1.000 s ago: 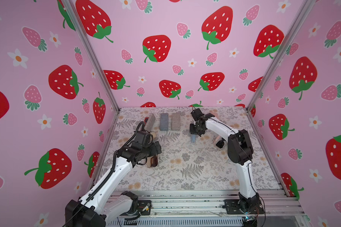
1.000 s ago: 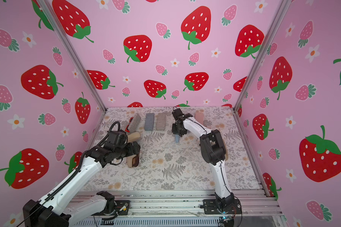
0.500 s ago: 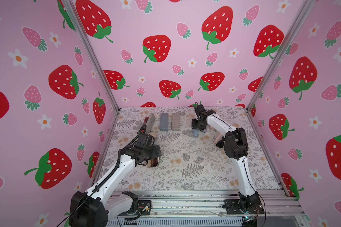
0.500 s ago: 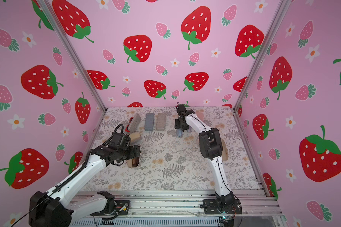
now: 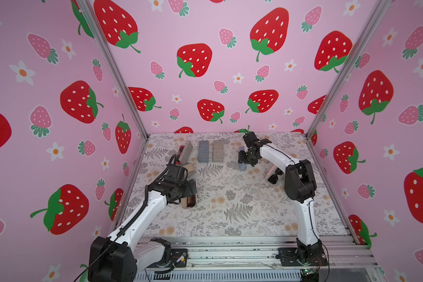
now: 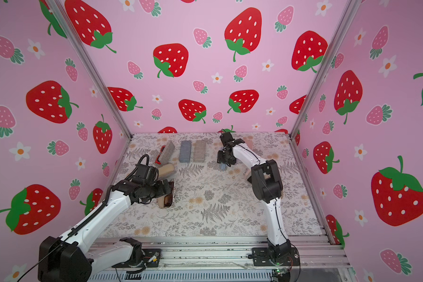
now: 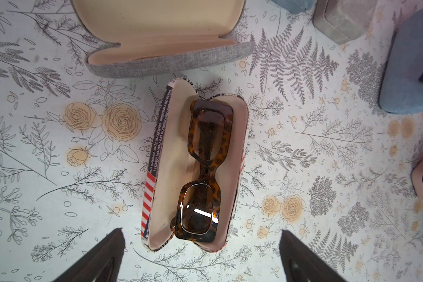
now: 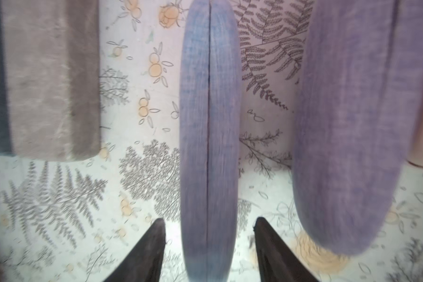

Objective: Close the glasses case
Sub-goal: Place the glasses case at the center of the board.

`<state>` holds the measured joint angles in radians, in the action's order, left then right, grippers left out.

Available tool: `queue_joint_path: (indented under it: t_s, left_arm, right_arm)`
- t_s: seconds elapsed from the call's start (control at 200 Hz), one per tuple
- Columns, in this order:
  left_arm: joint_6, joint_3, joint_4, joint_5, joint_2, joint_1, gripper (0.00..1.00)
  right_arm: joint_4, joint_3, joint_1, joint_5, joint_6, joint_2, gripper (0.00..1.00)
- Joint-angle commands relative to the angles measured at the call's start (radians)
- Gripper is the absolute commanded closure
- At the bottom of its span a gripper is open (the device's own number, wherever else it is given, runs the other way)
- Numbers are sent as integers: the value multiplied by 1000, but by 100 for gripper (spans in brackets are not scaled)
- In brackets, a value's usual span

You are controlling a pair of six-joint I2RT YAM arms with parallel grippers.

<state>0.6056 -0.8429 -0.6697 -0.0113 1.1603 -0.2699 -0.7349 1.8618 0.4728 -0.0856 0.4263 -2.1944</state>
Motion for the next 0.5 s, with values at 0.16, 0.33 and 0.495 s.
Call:
queue_joint_path:
  t_s: [0.16,0.33,0.495]
  left_arm:
    - [7,31,21,3,71,23,6]
    - [15,56,46,10,87,44,12]
    - [10,68,66,2,112,64,25]
  right_arm:
    - [69,-227,75,36,27,283,39]
    - [60,-309,141,30,37,370,39]
    - [63,-358,185,37,57,413,39]
